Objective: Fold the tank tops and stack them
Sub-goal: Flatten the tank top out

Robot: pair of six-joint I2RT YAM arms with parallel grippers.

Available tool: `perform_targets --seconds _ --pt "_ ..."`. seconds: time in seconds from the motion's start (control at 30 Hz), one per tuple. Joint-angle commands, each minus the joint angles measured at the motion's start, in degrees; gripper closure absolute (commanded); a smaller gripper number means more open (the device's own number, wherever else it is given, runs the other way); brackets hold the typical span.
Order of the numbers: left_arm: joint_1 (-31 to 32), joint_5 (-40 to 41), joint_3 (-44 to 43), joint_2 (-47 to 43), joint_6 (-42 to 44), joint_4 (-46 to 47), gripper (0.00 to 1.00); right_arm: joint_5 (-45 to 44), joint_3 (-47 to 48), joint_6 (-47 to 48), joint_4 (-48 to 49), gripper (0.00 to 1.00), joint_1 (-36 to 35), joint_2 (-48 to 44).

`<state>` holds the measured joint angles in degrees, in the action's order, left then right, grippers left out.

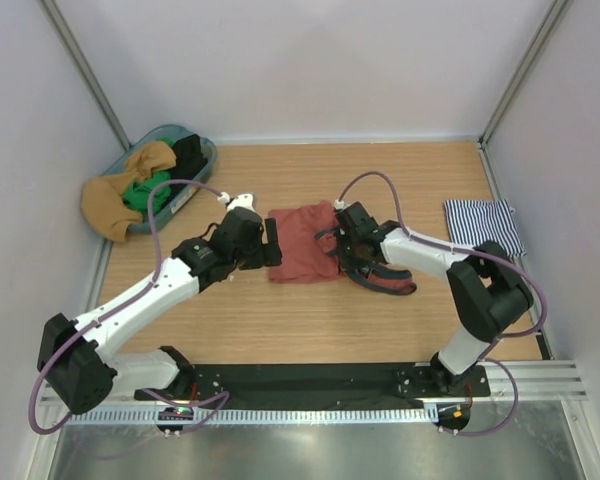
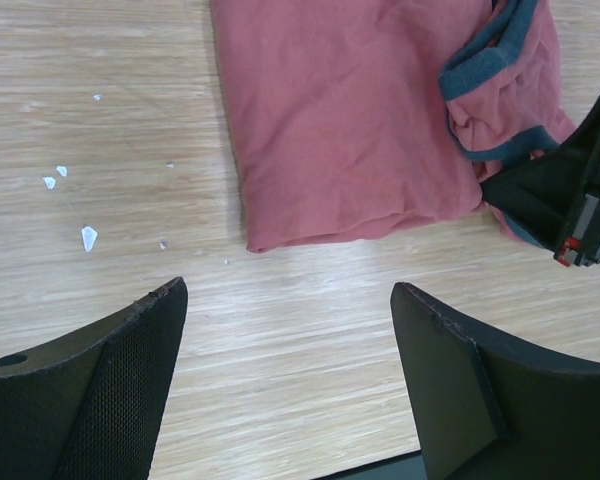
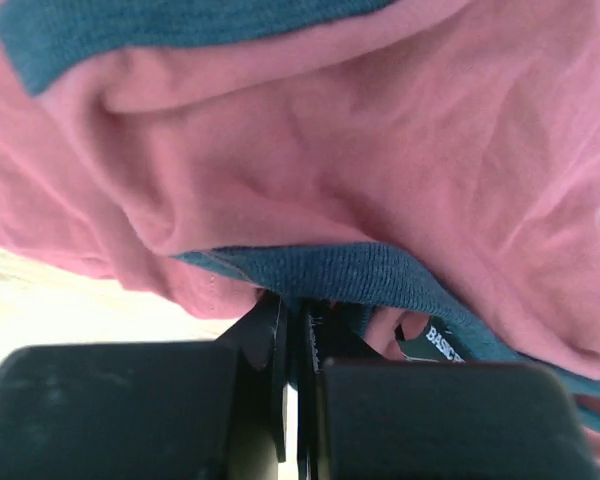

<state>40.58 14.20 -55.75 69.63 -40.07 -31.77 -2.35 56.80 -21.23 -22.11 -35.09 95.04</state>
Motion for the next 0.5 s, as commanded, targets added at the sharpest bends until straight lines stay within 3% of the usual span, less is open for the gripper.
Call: perform_targets --seconds 0.0,0.13,0.3,0.47 --pt "-0.8 1.3 0.2 -0.5 0.9 0.8 0.16 0.9 4.1 0.1 1.4 0.99 -0.4 -3.9" --pt "-1.2 0.9 -0.8 -1.2 1.1 0.0 0.16 1.4 15.2 1.2 -8.6 0.99 -0.5 -13.5" --pt "-1.3 1.0 -3.7 -2.5 1.4 -2.9 0.16 7.8 44.5 1.5 -19.7 0.99 -0.4 -19.7" --pt "-1.5 1.3 -6.9 -6.6 1.0 -5.8 0.14 11.1 71.2 1.5 -28.0 0.99 -0.5 -18.2"
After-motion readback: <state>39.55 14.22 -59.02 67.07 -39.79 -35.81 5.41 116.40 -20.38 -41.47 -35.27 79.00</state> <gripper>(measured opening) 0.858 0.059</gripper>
